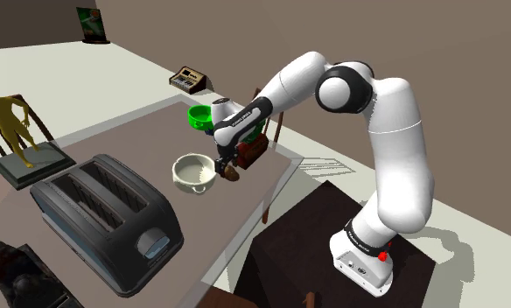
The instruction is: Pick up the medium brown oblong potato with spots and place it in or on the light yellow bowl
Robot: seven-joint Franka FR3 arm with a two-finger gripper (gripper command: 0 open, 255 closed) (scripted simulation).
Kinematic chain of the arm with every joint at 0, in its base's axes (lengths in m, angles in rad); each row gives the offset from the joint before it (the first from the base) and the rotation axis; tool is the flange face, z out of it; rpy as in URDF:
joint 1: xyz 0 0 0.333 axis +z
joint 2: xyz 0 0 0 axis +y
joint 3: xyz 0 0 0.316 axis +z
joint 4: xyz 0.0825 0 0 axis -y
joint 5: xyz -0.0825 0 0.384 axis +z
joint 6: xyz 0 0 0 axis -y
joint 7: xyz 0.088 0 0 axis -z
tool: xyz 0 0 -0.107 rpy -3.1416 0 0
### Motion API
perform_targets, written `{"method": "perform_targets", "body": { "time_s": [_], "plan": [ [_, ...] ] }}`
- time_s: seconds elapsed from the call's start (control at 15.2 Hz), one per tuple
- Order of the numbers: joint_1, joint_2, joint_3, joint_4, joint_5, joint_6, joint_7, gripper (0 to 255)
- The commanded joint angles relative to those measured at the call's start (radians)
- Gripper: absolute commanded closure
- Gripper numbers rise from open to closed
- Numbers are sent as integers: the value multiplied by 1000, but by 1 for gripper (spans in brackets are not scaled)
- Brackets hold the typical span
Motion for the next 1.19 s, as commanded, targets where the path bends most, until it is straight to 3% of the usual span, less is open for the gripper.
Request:
{"method": "perform_targets", "body": {
  "time_s": [0.0, 0.4, 0.46, 1.12],
  "plan": [
    [0, 6, 0, -2, 0, 8, 1, 0],
    [1, 6, 0, -2, 0, 8, 0, 0],
    [1, 6, 0, -1, 0, 7, 0, 255],
    [0, -5, 0, -5, 1, 0, 0, 255]
  ]
}}
